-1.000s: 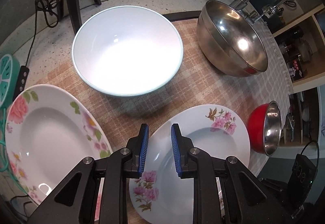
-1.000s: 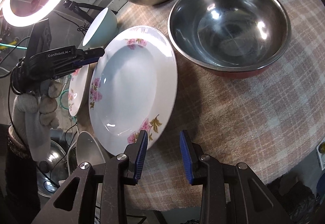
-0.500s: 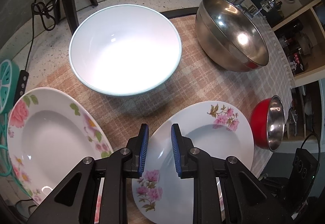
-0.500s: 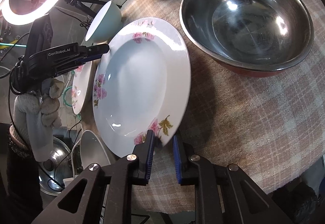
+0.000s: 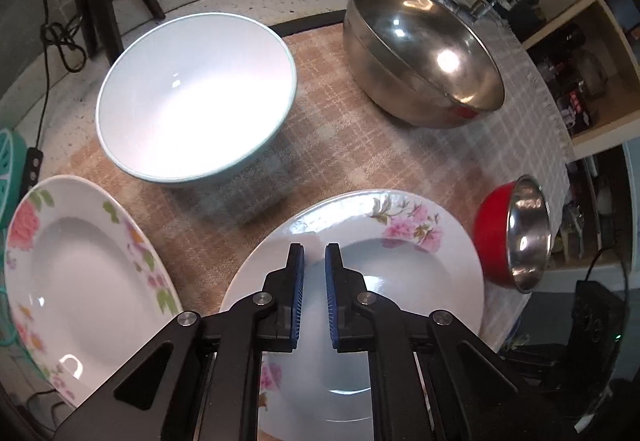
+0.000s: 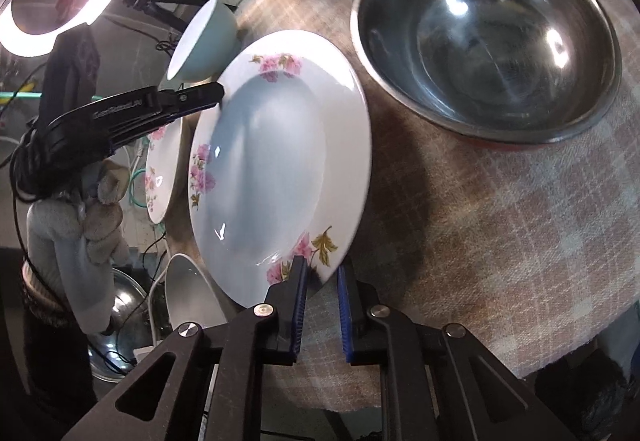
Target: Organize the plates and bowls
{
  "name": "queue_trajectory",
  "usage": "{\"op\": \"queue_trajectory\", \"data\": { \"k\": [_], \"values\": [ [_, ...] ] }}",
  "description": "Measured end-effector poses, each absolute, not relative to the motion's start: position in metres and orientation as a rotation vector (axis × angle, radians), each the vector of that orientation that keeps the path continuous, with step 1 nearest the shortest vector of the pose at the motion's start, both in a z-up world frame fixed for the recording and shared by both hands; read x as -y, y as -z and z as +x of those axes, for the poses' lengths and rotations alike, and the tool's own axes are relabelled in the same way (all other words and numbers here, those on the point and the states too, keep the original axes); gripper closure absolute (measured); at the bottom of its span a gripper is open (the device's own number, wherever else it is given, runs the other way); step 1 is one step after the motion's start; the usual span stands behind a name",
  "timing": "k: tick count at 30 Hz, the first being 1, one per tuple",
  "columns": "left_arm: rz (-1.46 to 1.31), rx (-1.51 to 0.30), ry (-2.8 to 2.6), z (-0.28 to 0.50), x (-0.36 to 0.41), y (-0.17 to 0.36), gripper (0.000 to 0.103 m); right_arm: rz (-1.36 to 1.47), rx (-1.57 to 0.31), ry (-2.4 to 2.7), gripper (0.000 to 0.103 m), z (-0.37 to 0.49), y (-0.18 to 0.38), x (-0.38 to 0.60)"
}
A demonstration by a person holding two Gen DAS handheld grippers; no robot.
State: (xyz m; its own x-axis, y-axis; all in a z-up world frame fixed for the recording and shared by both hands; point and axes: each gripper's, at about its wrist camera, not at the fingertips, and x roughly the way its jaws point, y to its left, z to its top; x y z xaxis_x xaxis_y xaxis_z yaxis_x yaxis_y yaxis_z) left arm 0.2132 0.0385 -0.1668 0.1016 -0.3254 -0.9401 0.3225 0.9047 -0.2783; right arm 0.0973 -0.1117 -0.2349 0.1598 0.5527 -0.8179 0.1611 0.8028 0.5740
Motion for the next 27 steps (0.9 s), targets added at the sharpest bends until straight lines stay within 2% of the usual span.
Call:
{"op": "queue_trajectory", "data": {
  "k": [5, 27],
  "values": [
    [-0.004, -1.349, 0.439, 0.226, -0.055, 0.151, 0.095, 0.571, -1.390, -0.306, 0.090, 0.096, 0.231, 0.109],
    [-0.073, -1.445, 0.483, 0.237, -0.054, 0.177, 0.091, 0.659, -1.402, -0.318, 0.087, 0.102, 0.240, 0.116]
  ]
}}
